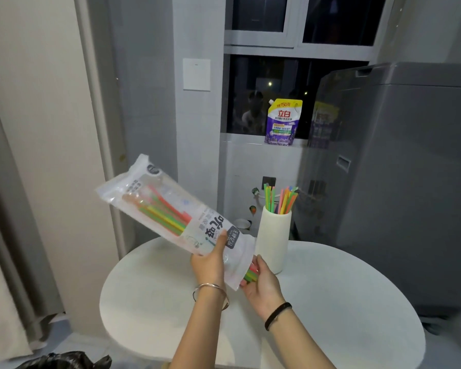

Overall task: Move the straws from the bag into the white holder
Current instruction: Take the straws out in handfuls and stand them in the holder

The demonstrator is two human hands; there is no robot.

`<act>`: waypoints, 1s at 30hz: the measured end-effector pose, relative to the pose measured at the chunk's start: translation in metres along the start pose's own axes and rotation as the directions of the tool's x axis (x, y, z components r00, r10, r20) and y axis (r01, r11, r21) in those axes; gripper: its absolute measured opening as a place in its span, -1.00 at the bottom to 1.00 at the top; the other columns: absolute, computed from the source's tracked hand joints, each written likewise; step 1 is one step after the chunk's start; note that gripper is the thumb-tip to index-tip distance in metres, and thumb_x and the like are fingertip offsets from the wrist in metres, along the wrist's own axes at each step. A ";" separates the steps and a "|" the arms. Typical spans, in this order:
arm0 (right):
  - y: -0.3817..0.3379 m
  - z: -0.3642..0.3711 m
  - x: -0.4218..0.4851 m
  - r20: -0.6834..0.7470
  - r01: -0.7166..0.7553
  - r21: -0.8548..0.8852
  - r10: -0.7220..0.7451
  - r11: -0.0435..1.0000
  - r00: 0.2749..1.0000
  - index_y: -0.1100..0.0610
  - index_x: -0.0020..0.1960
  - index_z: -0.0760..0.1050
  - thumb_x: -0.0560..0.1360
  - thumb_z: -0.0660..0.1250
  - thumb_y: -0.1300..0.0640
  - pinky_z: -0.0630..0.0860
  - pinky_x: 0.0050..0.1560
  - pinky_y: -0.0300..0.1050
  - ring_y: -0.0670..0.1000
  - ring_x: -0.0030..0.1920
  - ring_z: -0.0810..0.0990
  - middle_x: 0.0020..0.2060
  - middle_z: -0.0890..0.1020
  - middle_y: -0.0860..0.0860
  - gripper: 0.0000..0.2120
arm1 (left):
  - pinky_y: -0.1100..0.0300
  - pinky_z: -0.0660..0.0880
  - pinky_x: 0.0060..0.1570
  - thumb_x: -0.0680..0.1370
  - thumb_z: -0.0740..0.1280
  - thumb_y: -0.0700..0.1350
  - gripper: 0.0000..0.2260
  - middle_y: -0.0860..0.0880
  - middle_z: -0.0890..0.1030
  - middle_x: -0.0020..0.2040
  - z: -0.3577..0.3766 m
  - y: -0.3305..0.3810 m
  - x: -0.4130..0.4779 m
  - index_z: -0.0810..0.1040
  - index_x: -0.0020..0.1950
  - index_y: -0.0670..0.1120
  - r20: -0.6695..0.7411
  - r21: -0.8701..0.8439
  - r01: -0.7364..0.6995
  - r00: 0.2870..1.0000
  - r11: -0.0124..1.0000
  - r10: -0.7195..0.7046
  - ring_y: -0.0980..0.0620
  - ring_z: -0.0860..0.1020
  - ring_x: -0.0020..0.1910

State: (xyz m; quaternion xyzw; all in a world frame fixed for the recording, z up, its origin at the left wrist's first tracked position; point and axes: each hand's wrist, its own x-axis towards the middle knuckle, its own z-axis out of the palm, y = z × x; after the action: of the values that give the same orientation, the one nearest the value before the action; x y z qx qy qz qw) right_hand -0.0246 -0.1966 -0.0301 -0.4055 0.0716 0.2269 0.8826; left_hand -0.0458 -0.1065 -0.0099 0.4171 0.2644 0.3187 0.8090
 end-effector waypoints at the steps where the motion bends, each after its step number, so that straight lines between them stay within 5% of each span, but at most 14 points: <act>1: 0.001 0.001 -0.001 -0.009 0.026 -0.047 -0.027 0.999 1.000 0.15 -0.07 0.53 0.62 0.08 0.07 0.49 -0.45 -0.17 -0.04 -0.40 0.59 -0.35 0.66 0.05 -0.71 | 0.16 0.59 -0.12 0.39 0.55 -0.14 -0.78 -0.01 0.69 -0.04 -0.002 0.000 0.002 0.61 -0.02 -0.03 -0.013 -0.033 0.023 1.000 0.999 -0.023 0.03 0.65 -0.11; 6: 0.003 0.001 -0.004 0.036 0.237 -0.513 -0.255 0.825 0.966 0.19 -0.03 0.47 0.60 0.14 0.09 0.53 -0.36 -0.28 -0.07 -0.29 0.58 -0.22 0.58 0.05 -0.80 | 0.17 0.56 -0.23 0.43 0.51 -0.13 -0.75 -0.02 0.67 -0.02 -0.015 -0.006 0.012 0.58 0.08 -0.07 -0.047 -0.198 0.166 0.983 0.966 -0.178 0.05 0.63 -0.17; 9: -0.004 -0.003 -0.004 0.132 0.347 -0.605 -0.339 0.717 0.931 0.23 -0.06 0.48 0.57 0.22 0.17 0.45 -0.46 -0.40 -0.21 -0.37 0.60 -0.26 0.60 -0.01 -0.87 | -0.03 0.56 0.07 0.48 0.46 -0.11 -0.62 -0.12 0.64 0.13 -0.019 -0.007 0.015 0.54 0.26 -0.15 0.010 -0.238 0.262 0.963 0.935 -0.268 -0.08 0.63 -0.03; 12: -0.013 -0.009 -0.003 0.186 0.420 -0.702 -0.421 0.575 0.888 0.23 -0.15 0.48 0.54 0.27 0.14 0.41 -0.33 -0.33 -0.09 -0.33 0.53 -0.31 0.59 0.04 -0.83 | -0.19 0.43 0.33 0.53 0.40 -0.10 -0.54 -0.15 0.58 0.32 -0.020 -0.006 0.014 0.46 0.42 -0.14 0.091 -0.325 0.358 0.933 0.875 -0.348 -0.17 0.55 0.27; 20: -0.041 -0.030 -0.002 0.290 0.535 -0.804 -0.616 0.258 0.732 0.10 -0.32 0.55 0.39 0.45 0.02 0.42 -0.31 -0.32 -0.12 -0.37 0.52 -0.41 0.60 -0.02 -0.80 | -0.31 0.21 0.44 0.60 0.30 -0.02 -0.51 -0.15 0.47 0.44 -0.025 -0.005 0.014 0.35 0.51 -0.08 0.238 -0.413 0.492 0.871 0.767 -0.431 -0.21 0.41 0.44; 23: -0.048 -0.029 -0.003 0.237 0.564 -0.716 -0.617 0.411 0.751 0.18 -0.28 0.55 0.42 0.44 0.09 0.52 -0.38 -0.26 -0.05 -0.35 0.57 -0.38 0.60 0.08 -0.81 | -0.29 0.23 0.43 0.61 0.27 0.01 -0.54 -0.11 0.53 0.37 -0.027 -0.006 0.015 0.37 0.50 -0.09 0.272 -0.398 0.517 0.855 0.757 -0.441 -0.16 0.46 0.38; 26: -0.057 -0.028 -0.004 0.114 0.560 -0.614 -0.640 0.556 0.760 0.22 -0.28 0.52 0.45 0.40 0.09 0.39 -0.50 -0.36 -0.15 -0.50 0.47 -0.51 0.55 -0.06 -0.77 | -0.35 0.34 0.26 0.62 0.24 0.03 -0.66 -0.10 0.60 0.07 -0.029 -0.008 0.018 0.44 0.36 -0.04 0.301 -0.383 0.524 0.849 0.761 -0.434 -0.18 0.54 0.11; 30: -0.066 -0.034 -0.005 -0.019 0.528 -0.555 -0.644 0.643 0.765 0.19 -0.29 0.53 0.50 0.34 0.03 0.30 -0.51 -0.31 -0.15 -0.56 0.33 -0.61 0.43 -0.12 -0.72 | -0.35 0.22 0.40 0.64 0.23 -0.05 -0.58 -0.11 0.54 0.25 -0.028 -0.008 0.019 0.36 0.50 -0.08 0.252 -0.407 0.495 0.869 0.768 -0.426 -0.16 0.46 0.34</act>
State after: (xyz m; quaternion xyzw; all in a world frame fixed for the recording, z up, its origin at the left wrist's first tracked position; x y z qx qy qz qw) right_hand 0.0031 -0.2612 -0.0053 -0.6504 -0.0336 -0.1076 0.7512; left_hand -0.0506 -0.0818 -0.0344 0.1580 0.2164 0.1323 0.9543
